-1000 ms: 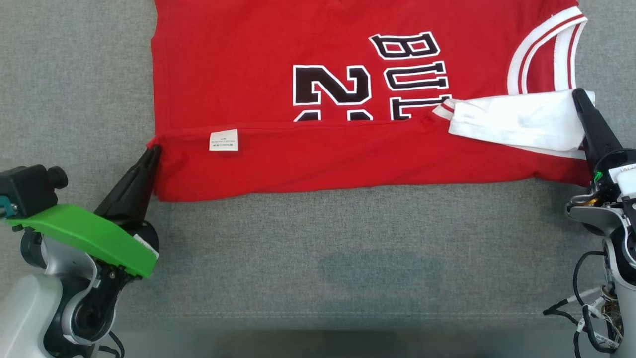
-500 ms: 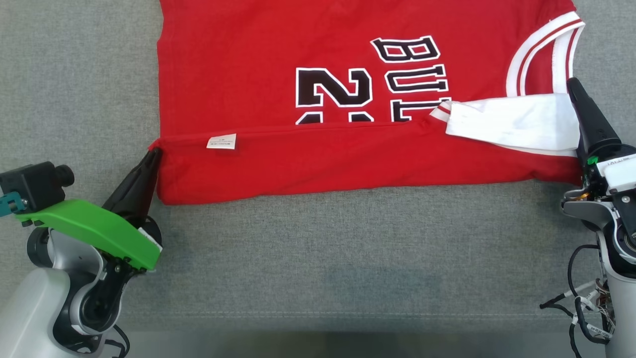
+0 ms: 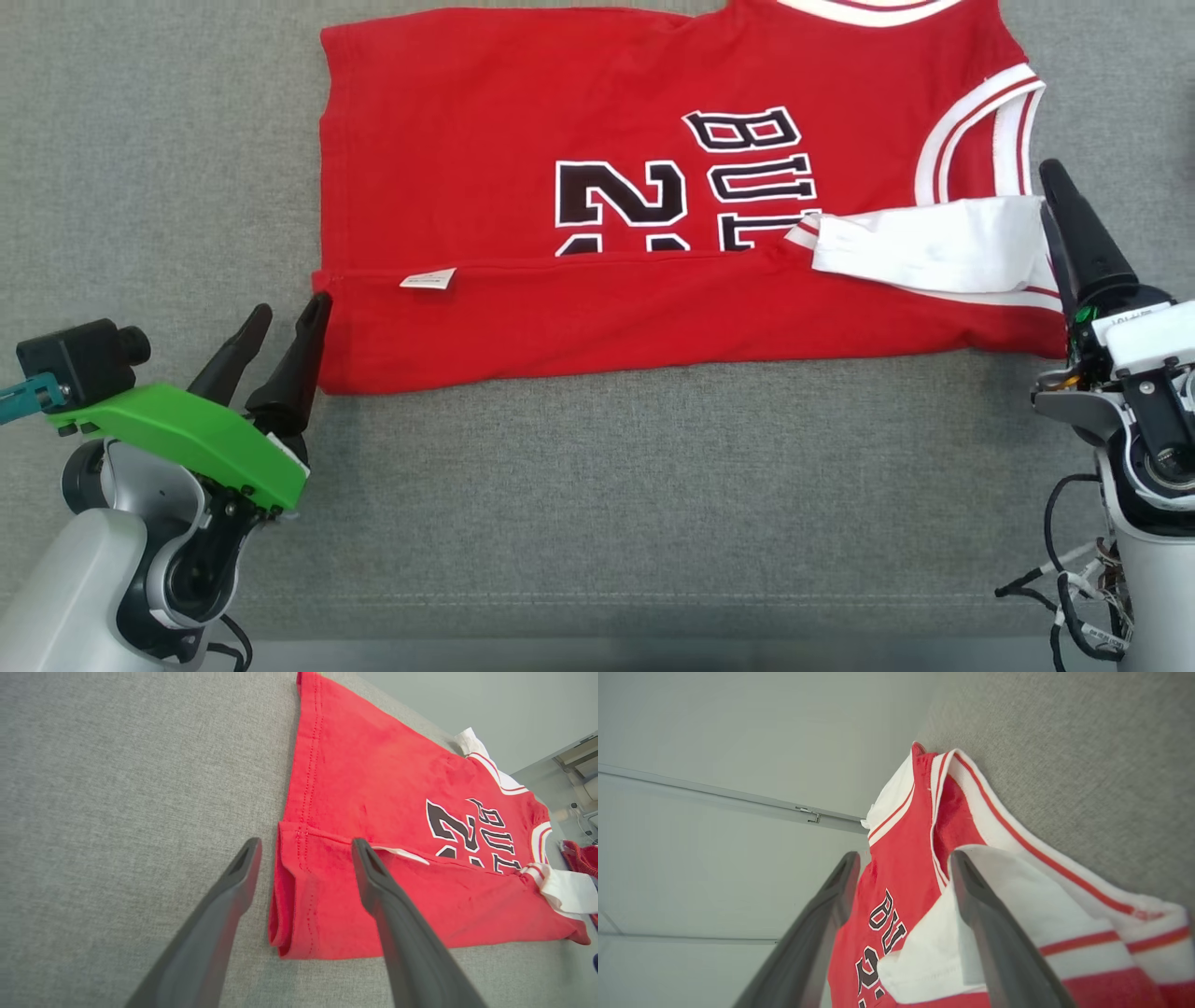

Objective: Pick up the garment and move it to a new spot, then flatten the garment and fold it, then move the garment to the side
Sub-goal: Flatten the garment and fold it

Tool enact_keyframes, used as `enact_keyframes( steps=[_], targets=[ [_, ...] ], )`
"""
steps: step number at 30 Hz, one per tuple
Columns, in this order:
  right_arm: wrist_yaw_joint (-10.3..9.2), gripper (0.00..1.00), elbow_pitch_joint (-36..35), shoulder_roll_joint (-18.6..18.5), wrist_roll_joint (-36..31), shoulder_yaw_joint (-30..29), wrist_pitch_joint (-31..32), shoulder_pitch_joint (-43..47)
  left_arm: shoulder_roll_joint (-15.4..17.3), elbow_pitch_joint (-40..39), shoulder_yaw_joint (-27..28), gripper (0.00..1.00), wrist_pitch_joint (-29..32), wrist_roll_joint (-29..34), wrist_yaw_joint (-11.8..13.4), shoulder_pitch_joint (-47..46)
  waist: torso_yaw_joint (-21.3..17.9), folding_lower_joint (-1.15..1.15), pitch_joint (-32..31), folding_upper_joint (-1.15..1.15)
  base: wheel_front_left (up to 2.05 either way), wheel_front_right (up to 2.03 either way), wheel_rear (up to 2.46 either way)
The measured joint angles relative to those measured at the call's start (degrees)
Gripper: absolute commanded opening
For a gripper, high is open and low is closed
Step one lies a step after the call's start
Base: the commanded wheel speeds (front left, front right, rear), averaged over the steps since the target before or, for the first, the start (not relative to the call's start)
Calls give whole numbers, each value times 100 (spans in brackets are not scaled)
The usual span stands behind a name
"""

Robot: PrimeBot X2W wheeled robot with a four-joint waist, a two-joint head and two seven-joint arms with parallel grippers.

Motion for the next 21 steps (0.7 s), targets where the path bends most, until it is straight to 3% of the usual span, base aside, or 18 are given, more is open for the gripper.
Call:
enact_keyframes(
  steps=[8,14,21],
  targets=[
    [160,100,-113,-126,-554,199,-213,204,9,137,90,100,-57,-1,0,33,-70,0,-429,0,0,0,0],
    [148,100,-267,-659,-1296,368,-235,271,147,-90,213,100,24,-52,0,16,-112,0,-700,0,0,0,0],
    [52,100,-425,-1060,-1674,450,58,-242,514,-405,441,100,565,-332,-64,-510,-104,0,-490,0,0,0,0]
  ],
)
